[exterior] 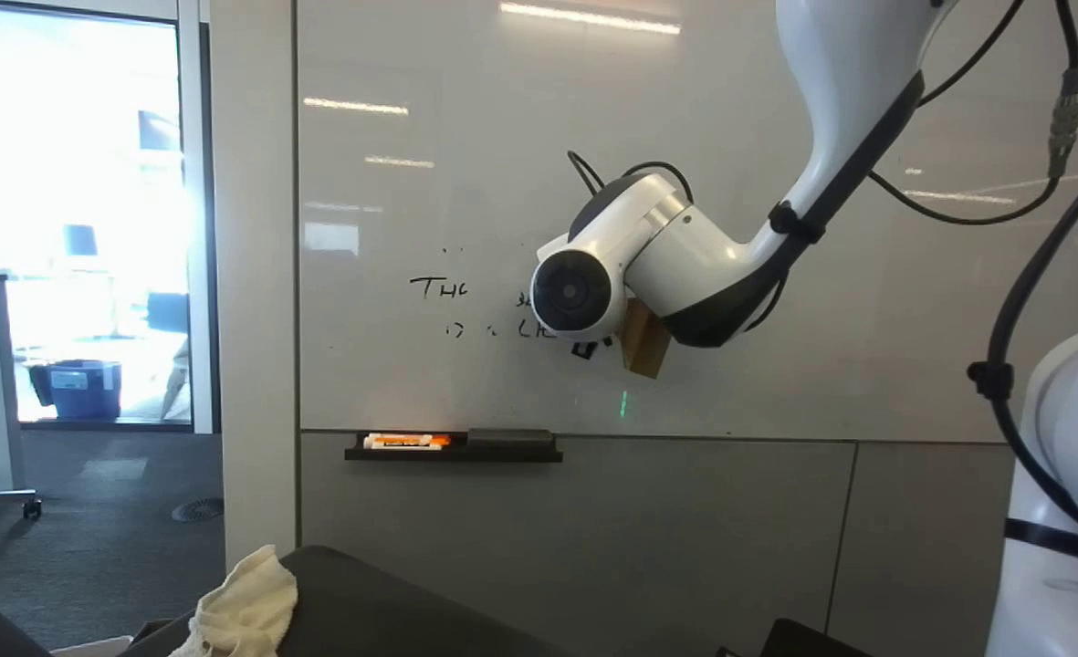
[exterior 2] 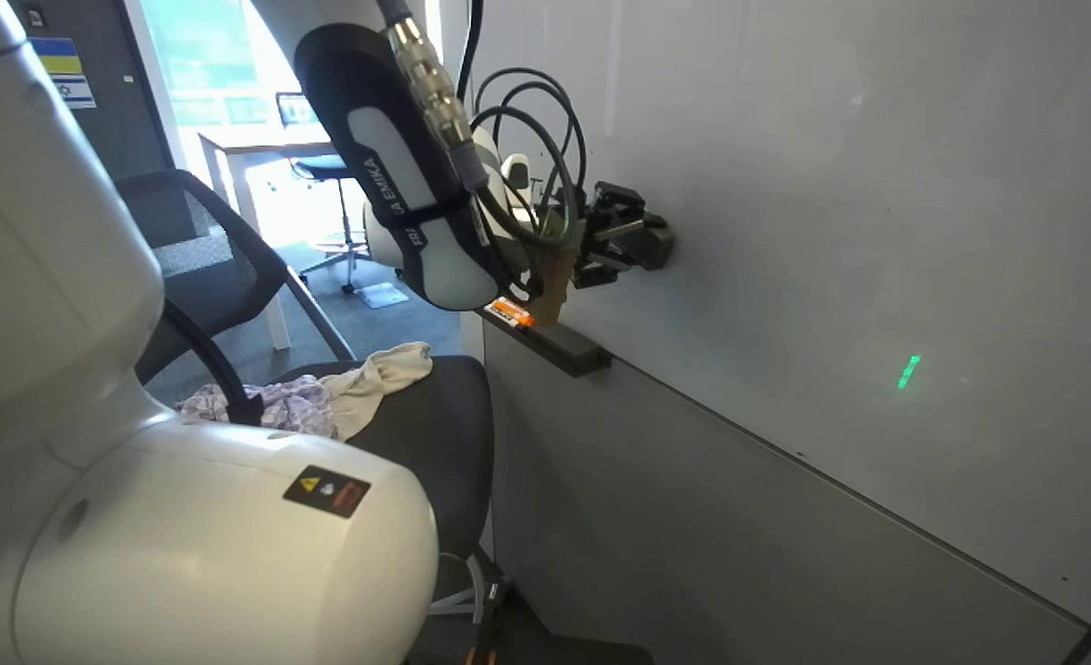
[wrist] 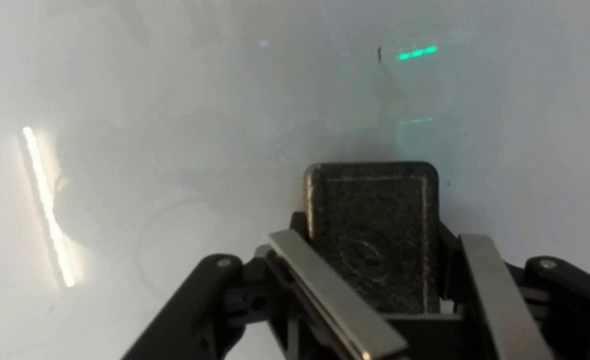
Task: Use the eraser to wipe the writings off the whiteboard
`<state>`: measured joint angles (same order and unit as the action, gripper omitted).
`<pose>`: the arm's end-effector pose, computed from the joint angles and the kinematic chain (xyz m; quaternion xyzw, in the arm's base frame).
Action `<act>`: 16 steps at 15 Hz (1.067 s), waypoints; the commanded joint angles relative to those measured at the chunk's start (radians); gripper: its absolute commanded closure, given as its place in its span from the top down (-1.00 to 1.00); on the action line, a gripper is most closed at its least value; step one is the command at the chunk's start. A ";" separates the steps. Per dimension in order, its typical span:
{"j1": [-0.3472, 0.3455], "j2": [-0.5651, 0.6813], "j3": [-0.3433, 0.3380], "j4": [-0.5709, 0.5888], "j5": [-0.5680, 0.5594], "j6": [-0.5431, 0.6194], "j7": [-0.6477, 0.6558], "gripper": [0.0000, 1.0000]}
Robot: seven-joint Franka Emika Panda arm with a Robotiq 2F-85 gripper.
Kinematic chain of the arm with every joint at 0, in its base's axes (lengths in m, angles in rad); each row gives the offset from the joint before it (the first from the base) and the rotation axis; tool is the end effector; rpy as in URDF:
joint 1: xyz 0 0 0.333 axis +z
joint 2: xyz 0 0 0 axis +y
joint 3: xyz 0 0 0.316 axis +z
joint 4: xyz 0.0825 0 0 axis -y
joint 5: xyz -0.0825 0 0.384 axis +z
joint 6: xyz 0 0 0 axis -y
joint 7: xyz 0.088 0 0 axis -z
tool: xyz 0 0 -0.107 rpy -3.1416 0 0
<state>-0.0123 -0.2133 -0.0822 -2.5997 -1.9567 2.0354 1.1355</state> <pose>0.4325 -0.0929 0.3573 0.7402 0.0857 0.2480 0.6191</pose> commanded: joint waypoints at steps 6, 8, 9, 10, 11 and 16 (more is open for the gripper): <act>0.001 0.158 -0.012 0.127 0.026 0.000 0.044 -0.37; 0.018 0.178 0.011 0.144 0.024 0.002 0.048 -0.37; 0.024 0.188 0.023 0.158 0.014 0.003 0.049 -0.37; 0.029 0.196 0.033 0.174 0.006 0.001 0.048 -0.37; 0.030 0.204 0.039 0.190 0.007 0.004 0.046 -0.37; 0.002 0.201 0.030 0.197 -0.015 -0.010 0.035 -0.37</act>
<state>0.0432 -0.0565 -0.0127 -2.4902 -1.9125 2.0205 1.1895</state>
